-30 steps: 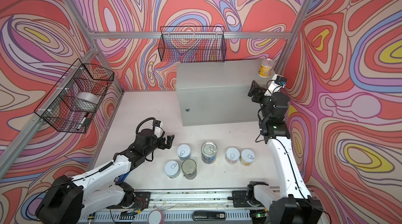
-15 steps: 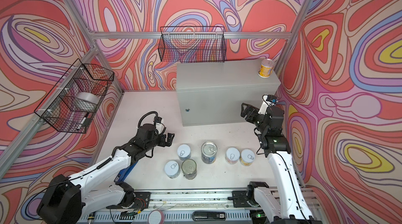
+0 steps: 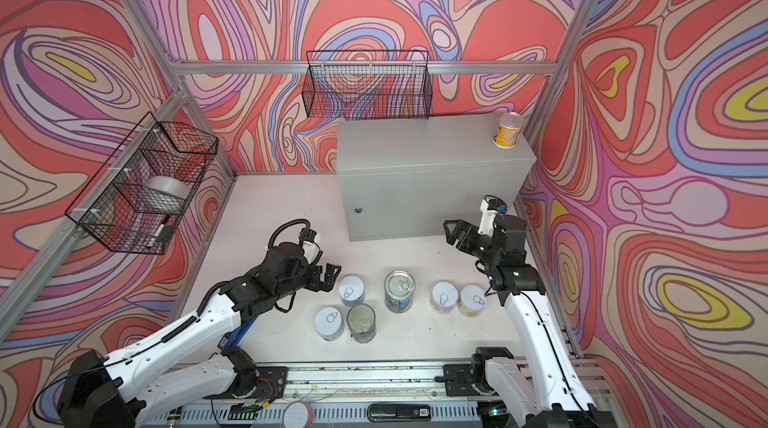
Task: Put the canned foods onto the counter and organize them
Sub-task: 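Move the right gripper back down over the dark blue tall can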
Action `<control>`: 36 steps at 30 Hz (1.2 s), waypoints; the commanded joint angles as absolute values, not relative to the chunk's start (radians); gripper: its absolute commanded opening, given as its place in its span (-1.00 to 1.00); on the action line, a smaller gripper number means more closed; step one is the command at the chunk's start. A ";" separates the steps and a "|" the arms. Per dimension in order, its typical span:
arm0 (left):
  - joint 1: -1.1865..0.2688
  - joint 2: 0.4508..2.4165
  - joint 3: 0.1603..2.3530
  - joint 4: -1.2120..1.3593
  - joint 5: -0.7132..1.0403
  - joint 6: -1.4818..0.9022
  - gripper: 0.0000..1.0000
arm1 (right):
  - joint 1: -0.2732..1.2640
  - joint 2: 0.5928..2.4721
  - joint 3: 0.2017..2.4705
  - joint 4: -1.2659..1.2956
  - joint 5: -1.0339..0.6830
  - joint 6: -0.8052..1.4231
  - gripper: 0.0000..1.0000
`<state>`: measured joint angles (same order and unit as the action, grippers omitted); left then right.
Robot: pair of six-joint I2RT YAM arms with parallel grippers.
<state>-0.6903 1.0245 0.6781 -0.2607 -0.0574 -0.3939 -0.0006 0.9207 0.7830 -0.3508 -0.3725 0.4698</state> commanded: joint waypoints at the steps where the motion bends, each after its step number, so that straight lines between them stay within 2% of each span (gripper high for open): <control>1: -0.725 1.020 0.724 -0.343 -0.121 -0.432 1.00 | 0.112 0.926 0.779 -0.334 -0.351 0.492 0.73; 8: -0.805 0.991 0.785 -0.397 -0.221 -0.454 1.00 | 0.408 0.975 0.824 -0.454 -0.102 0.484 0.72; 14: -0.816 0.979 0.781 -0.409 -0.281 -0.437 1.00 | 0.588 1.063 0.814 -0.476 -0.039 0.519 0.72; 17: -0.816 0.970 0.789 -0.427 -0.338 -0.419 1.00 | 0.692 1.108 0.824 -0.492 0.066 0.535 0.72; 26: -0.816 0.898 0.700 -0.336 -0.422 -0.411 1.00 | 0.726 1.179 0.846 -0.521 0.116 0.550 0.72; 36: -0.815 0.949 0.722 -0.334 -0.414 -0.372 1.00 | 0.777 1.216 0.862 -0.556 0.093 0.561 0.74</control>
<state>-0.8120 0.9360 0.7086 -0.3489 -0.3981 -0.3885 0.7483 1.2037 0.8246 -0.5255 0.0830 0.5495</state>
